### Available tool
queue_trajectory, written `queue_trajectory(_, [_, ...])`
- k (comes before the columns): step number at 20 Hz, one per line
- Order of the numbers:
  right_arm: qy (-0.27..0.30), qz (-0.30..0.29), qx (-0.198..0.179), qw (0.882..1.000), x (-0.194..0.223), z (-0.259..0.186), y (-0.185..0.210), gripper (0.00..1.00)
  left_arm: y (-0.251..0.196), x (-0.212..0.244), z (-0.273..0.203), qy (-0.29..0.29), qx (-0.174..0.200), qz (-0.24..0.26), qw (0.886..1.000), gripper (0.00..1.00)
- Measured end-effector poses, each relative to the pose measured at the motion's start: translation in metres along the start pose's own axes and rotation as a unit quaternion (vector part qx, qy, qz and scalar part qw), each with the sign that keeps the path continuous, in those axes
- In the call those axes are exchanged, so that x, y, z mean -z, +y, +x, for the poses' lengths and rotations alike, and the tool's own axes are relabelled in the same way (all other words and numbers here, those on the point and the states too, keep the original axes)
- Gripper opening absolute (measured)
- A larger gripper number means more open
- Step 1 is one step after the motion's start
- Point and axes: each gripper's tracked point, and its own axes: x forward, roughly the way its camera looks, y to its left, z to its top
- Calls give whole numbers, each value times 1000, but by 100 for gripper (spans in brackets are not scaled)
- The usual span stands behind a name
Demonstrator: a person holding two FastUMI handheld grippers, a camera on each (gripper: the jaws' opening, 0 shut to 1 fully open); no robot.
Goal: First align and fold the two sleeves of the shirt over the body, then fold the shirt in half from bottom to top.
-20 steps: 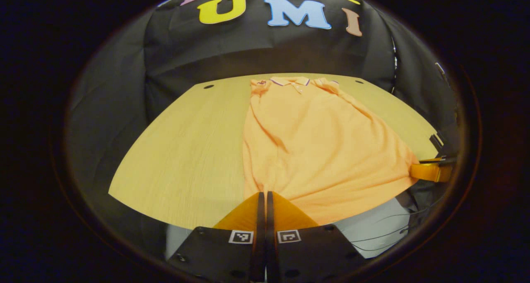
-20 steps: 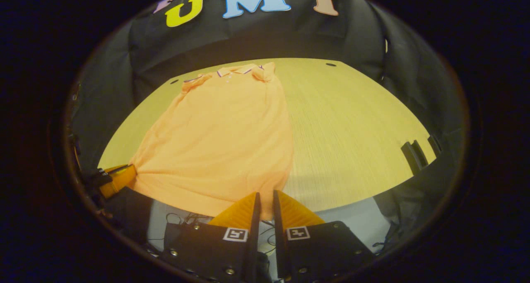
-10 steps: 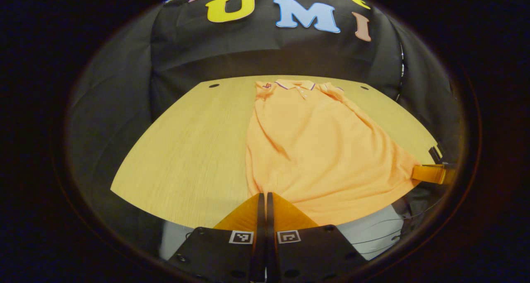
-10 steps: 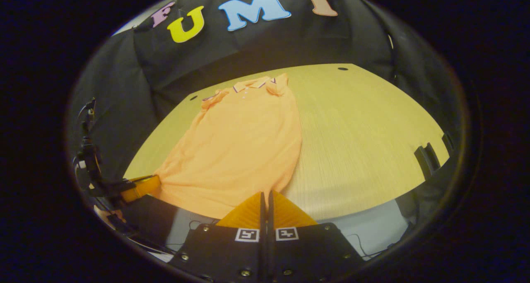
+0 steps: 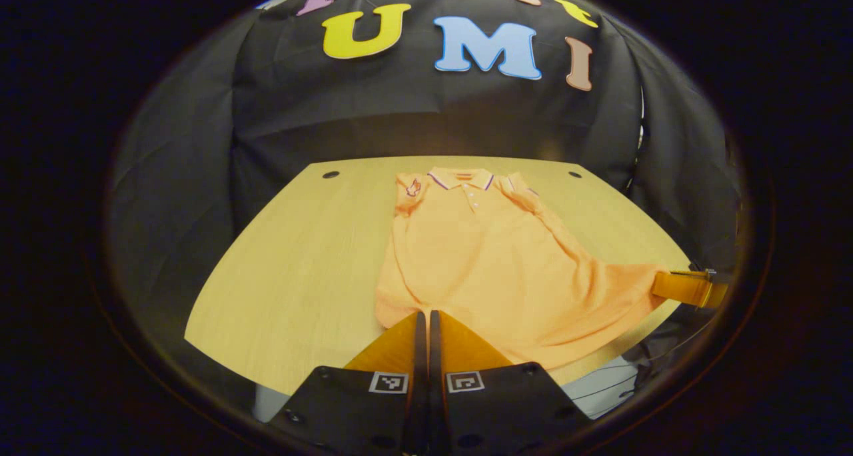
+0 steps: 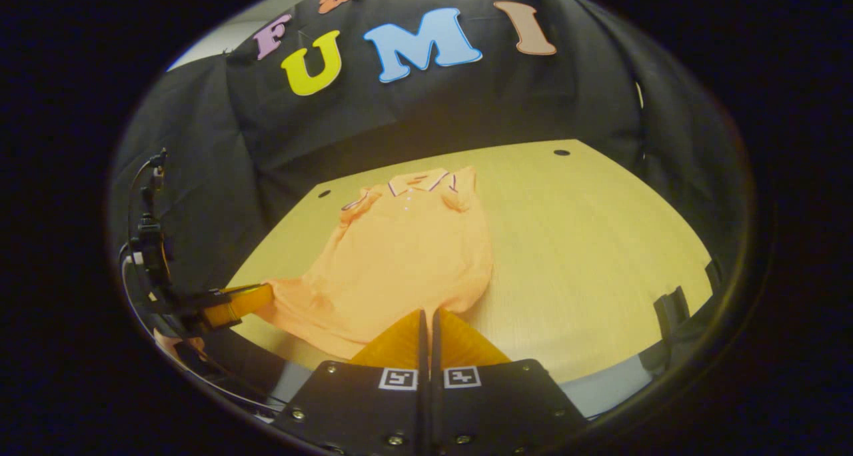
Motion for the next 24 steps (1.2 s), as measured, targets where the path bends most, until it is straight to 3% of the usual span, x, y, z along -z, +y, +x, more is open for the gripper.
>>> queue_trajectory(4, [-26,-8,8,1000,-47,13,-3,0,2,-48,16,-24,2,6,1000,7])
queue_trajectory(7, [-37,-11,12,999,-73,26,-5,0,5,-81,29,-53,-2,40,998,6])
queue_trajectory(14, [-63,-21,29,997,-128,58,-6,0,2,-136,68,-63,48,-8,997,6])
queue_trajectory(24, [-83,-24,59,994,-198,118,-3,0,26,-213,145,-76,61,-21,995,6])
